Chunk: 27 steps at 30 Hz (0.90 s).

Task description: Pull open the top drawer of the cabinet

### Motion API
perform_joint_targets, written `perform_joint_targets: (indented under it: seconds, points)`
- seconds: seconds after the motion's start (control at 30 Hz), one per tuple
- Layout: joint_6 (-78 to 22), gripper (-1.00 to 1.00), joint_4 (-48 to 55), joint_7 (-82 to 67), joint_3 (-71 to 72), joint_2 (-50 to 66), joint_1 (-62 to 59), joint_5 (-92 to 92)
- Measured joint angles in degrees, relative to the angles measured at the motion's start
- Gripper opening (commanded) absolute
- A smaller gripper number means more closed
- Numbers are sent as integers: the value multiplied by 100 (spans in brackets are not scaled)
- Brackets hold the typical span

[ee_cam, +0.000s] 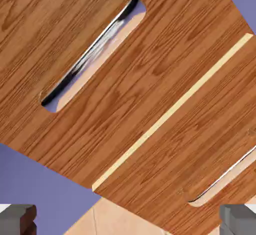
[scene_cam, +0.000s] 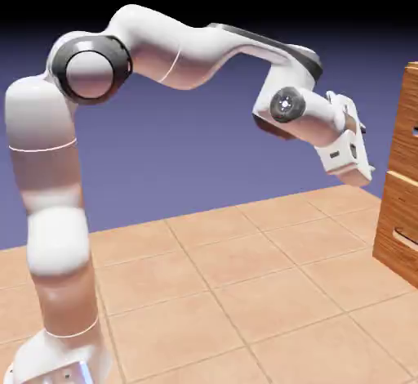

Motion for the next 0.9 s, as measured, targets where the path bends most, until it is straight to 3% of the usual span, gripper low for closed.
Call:
perform_joint_targets:
  seconds: [0.9]
  points:
    - [-480, 0, 3437, -2992, 91, 2561, -309, 6728]
